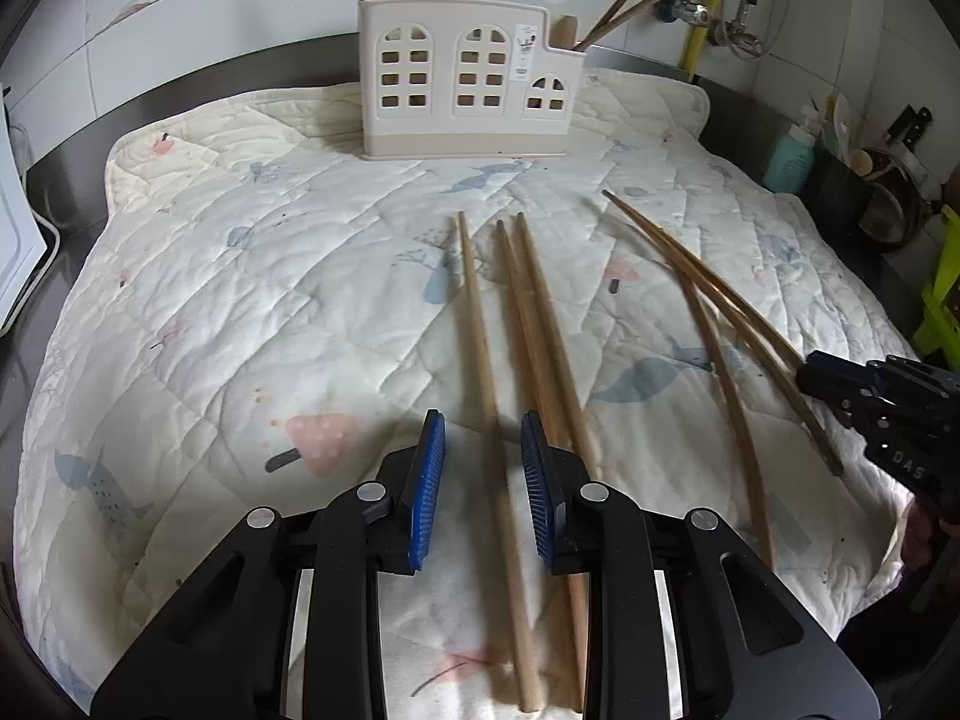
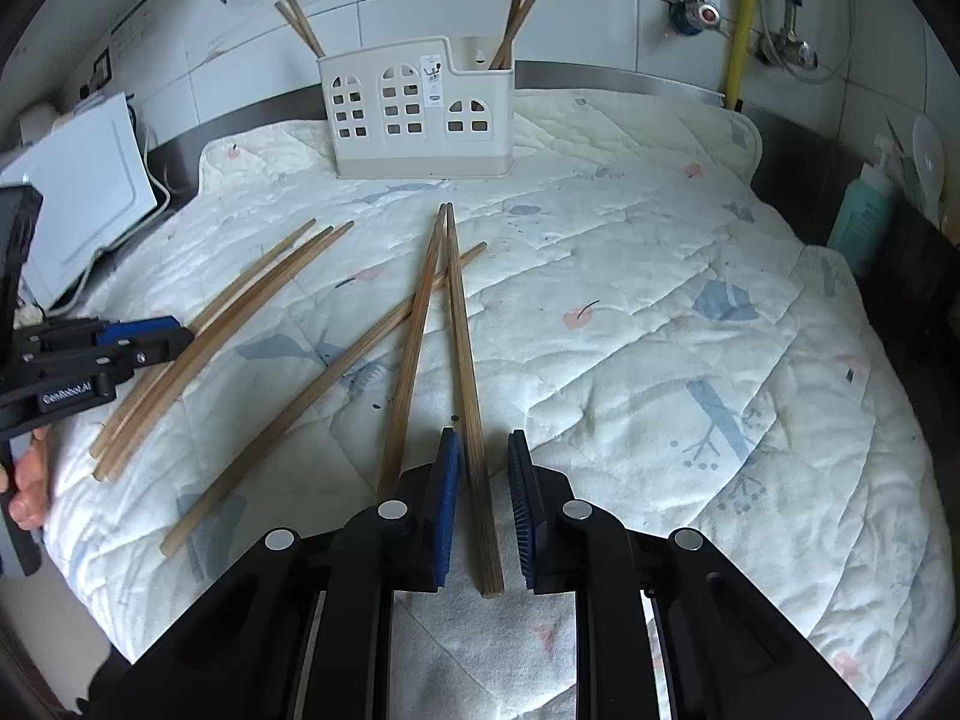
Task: Organize utensils
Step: 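Close the right gripper on a chopstick while the left gripper closes on another chopstick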
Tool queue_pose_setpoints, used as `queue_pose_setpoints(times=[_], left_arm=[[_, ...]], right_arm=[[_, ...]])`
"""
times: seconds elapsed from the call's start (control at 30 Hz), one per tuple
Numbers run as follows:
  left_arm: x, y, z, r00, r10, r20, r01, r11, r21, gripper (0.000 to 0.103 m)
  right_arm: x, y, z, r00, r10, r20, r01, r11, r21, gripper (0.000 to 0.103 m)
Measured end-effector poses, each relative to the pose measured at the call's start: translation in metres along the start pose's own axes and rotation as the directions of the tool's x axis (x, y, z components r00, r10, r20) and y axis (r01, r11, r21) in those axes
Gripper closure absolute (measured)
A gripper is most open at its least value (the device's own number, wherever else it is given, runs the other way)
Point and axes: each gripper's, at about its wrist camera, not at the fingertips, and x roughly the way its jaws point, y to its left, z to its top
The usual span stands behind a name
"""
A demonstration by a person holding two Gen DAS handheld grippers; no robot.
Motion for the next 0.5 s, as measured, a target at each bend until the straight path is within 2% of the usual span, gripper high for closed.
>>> queue_pose_setpoints(times=[0.17,0.33,0.5], left_arm=[[0.0011,-0.0005,-0.0007,1.000,-0.004,-0.007,0.004,1.000,-0.001,0.077],[0.0002,0.0011,-0.0014,1.000,-0.004,-0.010,0.004,1.000,-0.011,0.083],[-0.0046,-0.0007,-0.0071,1.000,-0.011,-0.007,0.011,1.000,-0.012,0.083]], right_arm=[[-0.0004,0.0040,-0.0015,1.000,-0.024,0.004,0.024,0.999,-0.025,0.094],[0.0001,0.0047,-0.0022,0.999,-0.034,0.007,0.034,0.999,-0.031,0.094],[-0.0011,0.0060,-0.0037,0.999,-0.035,0.009,0.035,0.999,-0.028,0.096]])
